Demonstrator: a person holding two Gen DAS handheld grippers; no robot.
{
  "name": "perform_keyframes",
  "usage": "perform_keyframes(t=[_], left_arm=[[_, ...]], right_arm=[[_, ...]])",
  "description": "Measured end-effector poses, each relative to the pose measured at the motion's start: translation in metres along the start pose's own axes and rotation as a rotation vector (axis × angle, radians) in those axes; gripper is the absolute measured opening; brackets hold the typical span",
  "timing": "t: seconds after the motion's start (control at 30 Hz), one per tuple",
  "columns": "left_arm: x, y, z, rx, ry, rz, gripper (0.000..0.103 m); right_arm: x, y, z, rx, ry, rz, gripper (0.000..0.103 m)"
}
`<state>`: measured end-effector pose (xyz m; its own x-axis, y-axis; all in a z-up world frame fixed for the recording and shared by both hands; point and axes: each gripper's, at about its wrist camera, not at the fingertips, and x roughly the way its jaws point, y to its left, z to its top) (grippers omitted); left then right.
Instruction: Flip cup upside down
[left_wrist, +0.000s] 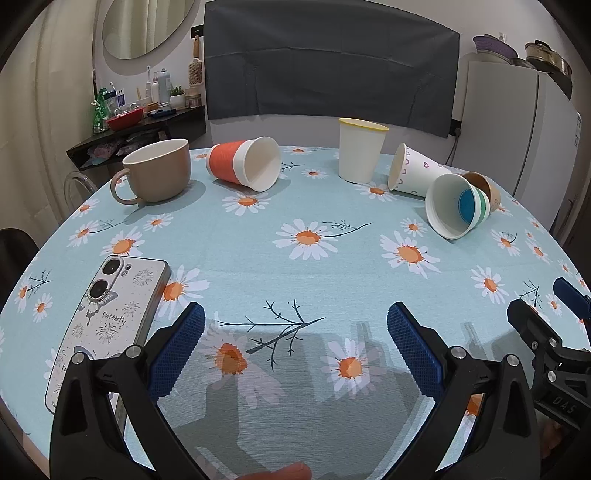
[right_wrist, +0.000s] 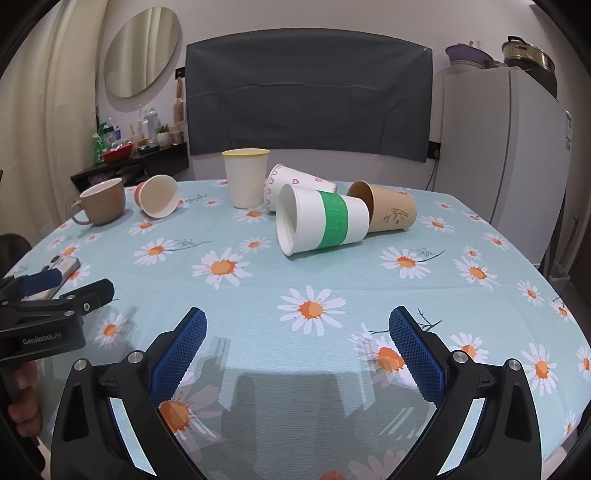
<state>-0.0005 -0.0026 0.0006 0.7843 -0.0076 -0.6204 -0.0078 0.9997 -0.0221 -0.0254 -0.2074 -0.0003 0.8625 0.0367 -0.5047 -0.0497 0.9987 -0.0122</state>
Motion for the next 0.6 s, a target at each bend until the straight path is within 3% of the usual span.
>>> perform_keyframes(t=[0.6], left_arm=[[0.0015, -0.0033, -0.0021, 0.025, 0.005, 0.002, 0.097]], right_arm=[[0.0006, -0.0009, 0.0006, 0.002, 0.003, 0.002, 0.095]])
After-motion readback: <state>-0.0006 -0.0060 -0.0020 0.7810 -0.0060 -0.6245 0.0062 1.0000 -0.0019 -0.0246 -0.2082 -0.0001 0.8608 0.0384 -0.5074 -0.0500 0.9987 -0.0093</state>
